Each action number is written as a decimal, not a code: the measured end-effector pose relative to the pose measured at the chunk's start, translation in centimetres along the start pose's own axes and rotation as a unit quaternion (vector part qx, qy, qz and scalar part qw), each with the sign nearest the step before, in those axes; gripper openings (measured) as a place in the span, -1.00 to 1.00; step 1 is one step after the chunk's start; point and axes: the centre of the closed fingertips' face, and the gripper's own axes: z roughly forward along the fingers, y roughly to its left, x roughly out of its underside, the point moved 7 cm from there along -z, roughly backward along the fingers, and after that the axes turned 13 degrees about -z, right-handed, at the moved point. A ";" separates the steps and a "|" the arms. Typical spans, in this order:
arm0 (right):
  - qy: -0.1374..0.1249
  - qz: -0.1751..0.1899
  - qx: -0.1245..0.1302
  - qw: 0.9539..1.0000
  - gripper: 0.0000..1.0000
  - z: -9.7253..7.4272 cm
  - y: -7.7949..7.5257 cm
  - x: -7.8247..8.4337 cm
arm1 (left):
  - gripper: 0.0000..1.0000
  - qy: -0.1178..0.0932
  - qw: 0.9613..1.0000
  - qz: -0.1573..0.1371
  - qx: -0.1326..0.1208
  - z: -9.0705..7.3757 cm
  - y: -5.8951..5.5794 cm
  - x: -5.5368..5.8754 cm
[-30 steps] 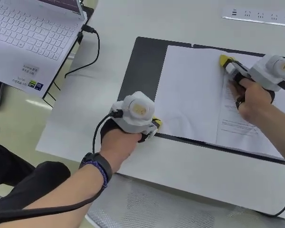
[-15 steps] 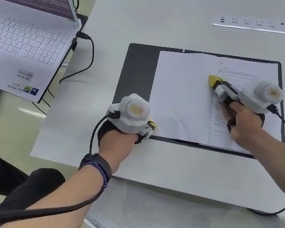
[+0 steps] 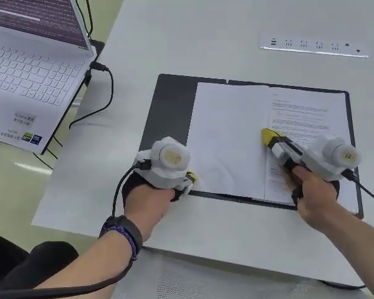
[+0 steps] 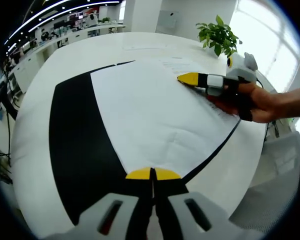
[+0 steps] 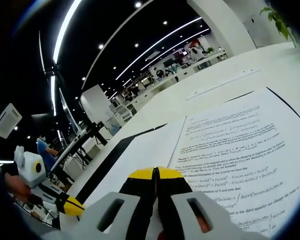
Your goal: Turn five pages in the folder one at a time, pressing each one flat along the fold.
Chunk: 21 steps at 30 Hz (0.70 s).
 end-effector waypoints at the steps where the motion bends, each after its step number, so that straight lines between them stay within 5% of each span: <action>1: 0.001 0.002 -0.002 1.000 -1.00 -0.3 0.1 0.2 | -1.00 -0.001 1.000 -0.003 0.001 0.0 0.0 0.0; 8: 0.017 -0.001 -0.030 0.999 -1.00 -1.9 1.1 1.1 | -1.00 -0.002 1.000 0.006 0.000 -0.1 -0.1 0.0; 21: 0.030 0.006 -0.032 0.999 -1.00 -4.1 2.0 2.8 | -1.00 -0.009 1.000 0.008 0.001 -0.1 -0.1 0.2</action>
